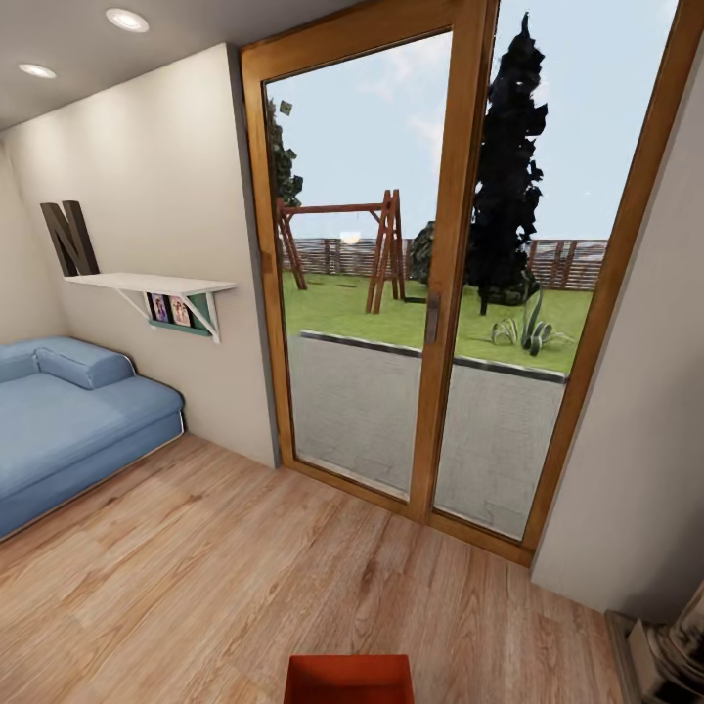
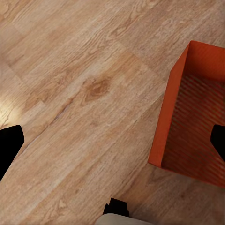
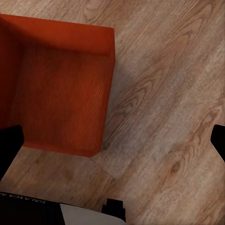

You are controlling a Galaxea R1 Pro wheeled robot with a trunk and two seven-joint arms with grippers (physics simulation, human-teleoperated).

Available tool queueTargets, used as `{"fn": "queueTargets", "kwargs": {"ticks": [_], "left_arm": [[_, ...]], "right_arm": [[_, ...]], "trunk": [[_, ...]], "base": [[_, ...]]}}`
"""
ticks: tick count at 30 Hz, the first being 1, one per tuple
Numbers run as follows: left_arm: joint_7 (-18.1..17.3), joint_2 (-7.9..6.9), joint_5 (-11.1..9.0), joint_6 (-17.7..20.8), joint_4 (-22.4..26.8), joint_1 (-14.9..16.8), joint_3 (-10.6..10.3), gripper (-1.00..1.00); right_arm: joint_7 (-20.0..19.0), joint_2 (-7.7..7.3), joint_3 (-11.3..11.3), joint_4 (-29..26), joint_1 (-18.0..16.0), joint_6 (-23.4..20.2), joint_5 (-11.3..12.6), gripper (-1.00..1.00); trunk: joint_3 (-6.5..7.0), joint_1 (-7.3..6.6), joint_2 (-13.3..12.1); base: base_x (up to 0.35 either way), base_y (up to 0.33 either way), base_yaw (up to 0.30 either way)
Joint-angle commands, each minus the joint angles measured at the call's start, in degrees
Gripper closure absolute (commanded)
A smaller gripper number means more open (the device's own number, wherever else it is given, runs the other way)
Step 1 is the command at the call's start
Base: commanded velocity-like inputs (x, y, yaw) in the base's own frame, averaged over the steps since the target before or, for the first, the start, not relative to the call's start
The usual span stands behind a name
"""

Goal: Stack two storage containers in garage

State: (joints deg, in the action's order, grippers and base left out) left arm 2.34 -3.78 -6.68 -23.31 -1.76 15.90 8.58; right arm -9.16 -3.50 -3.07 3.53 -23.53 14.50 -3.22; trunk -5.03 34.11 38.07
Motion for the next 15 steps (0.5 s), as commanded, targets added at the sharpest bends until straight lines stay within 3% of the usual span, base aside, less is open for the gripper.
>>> {"fn": "queueTargets", "kwargs": {"ticks": [1, 15], "left_arm": [[-0.09, 0.00, -0.26, -0.33, -0.18, 0.09, 0.12, -1.00], [-0.09, -0.08, -0.26, -0.33, -0.17, 0.09, 0.12, -1.00]], "right_arm": [[0.02, -0.01, -0.27, 0.24, -0.11, 0.45, -0.29, -1.00], [0.02, 0.01, -0.27, 0.24, -0.11, 0.36, -0.59, -1.00]], "trunk": [[-0.10, 0.02, 0.09], [-0.10, 0.02, 0.09]], "base": [[0.000, 0.000, 0.000], [0.000, 0.000, 0.000]]}}
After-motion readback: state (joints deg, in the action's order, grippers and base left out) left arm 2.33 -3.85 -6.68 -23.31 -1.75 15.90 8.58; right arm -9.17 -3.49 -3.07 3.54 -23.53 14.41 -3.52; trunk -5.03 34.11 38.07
